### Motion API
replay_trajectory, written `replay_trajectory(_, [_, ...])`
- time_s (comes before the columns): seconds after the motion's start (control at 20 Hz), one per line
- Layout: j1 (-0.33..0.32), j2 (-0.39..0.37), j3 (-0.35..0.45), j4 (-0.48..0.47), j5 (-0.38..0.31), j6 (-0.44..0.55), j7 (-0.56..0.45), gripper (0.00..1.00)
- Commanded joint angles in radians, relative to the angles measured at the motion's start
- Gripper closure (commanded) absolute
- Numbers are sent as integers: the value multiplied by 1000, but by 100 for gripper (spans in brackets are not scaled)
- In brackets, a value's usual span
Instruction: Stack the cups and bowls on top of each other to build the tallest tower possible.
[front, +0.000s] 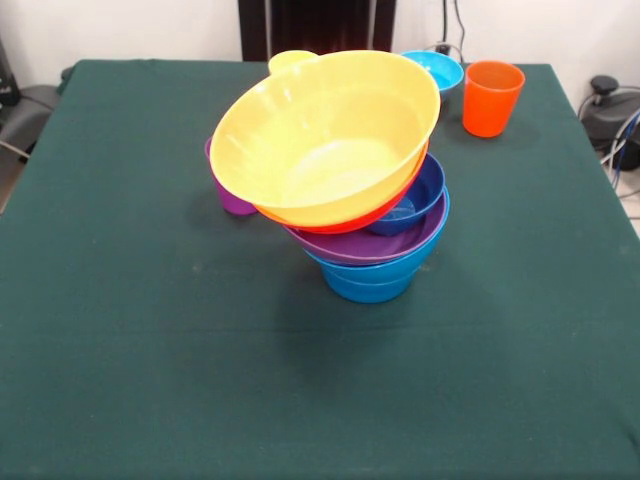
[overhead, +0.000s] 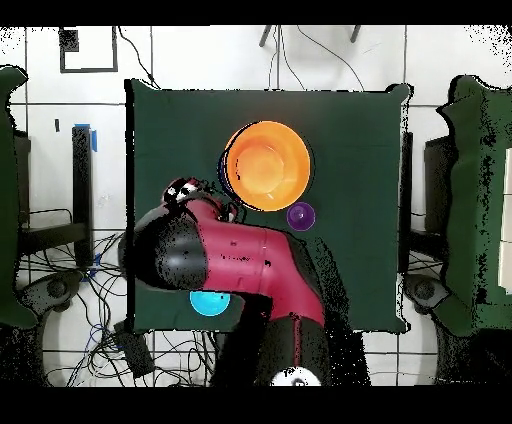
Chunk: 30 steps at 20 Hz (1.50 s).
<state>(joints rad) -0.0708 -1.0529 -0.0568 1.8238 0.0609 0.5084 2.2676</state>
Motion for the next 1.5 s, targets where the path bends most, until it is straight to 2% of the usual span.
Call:
replay_trajectory(0.05, [-117,1,99,89,2,36,-87,0])
replay_trajectory(0.35, [-240,-25,151,90,-31,70,-196,0])
replay_trajectory(0.55, [-290,-29,186,90,-53,79,-217,0])
replay_trajectory(0.85, [-291,-41,207,97,-71,87,-174,0])
replay_trajectory(1.2, [-283,-19,219,104,-84,43,-133,0])
replay_trajectory(1.5, [-293,47,244,105,-117,-66,-94,0])
